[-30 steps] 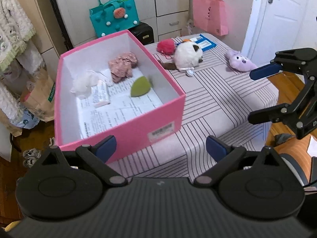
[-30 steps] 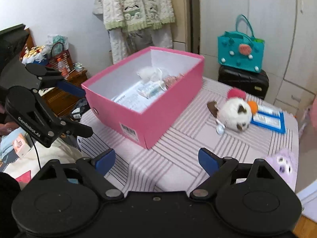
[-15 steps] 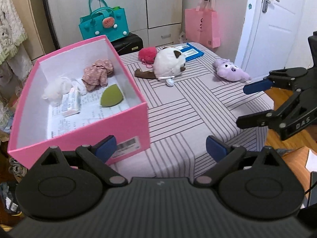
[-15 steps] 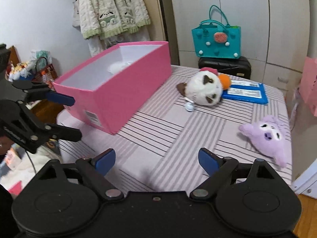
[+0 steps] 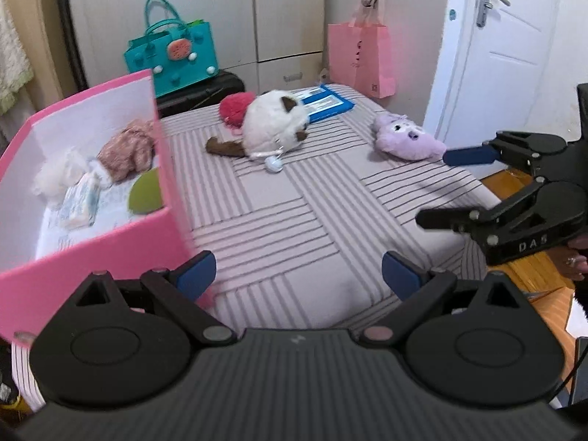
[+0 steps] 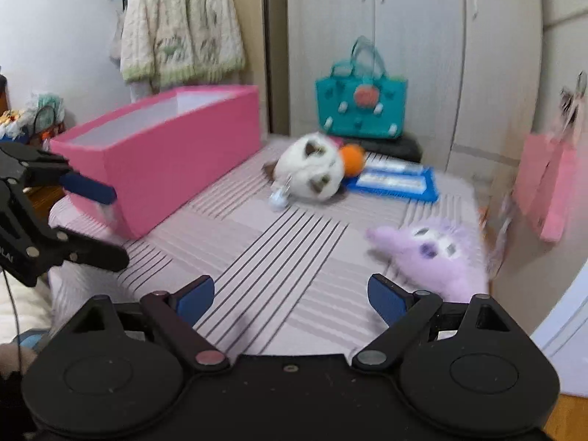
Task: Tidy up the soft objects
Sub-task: 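Withdraw both open tools from the box toward the lavender plush, then close the left tool on the lavender plush's head while the right tool grips its body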
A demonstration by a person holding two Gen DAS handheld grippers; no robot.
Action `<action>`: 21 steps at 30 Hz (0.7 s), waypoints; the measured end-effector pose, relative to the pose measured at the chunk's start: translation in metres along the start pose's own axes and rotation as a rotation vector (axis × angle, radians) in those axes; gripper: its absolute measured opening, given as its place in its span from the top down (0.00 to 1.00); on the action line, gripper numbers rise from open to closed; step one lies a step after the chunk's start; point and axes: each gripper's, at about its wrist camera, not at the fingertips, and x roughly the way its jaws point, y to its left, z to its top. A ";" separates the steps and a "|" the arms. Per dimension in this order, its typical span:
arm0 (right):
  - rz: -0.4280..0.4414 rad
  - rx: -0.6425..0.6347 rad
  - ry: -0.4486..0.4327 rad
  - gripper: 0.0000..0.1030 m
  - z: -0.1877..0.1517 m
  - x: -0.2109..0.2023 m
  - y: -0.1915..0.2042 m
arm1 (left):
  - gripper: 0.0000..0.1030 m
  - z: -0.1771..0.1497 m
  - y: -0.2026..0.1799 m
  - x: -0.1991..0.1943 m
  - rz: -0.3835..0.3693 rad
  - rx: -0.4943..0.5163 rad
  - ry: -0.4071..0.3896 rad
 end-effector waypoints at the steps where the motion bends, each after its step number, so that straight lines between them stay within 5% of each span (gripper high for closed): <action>1: -0.016 0.010 -0.031 0.10 -0.001 -0.004 -0.004 | 0.05 0.003 -0.002 0.003 -0.006 0.007 -0.001; 8: -0.080 0.023 -0.098 0.10 0.004 -0.011 -0.028 | 0.05 0.037 -0.008 -0.005 -0.039 0.007 -0.112; 15: -0.101 0.114 -0.135 0.11 -0.001 0.000 -0.060 | 0.05 0.056 -0.022 0.027 -0.122 -0.052 -0.040; 21: -0.146 0.053 -0.097 0.11 -0.007 0.018 -0.070 | 0.05 0.068 -0.038 0.044 -0.085 0.003 -0.097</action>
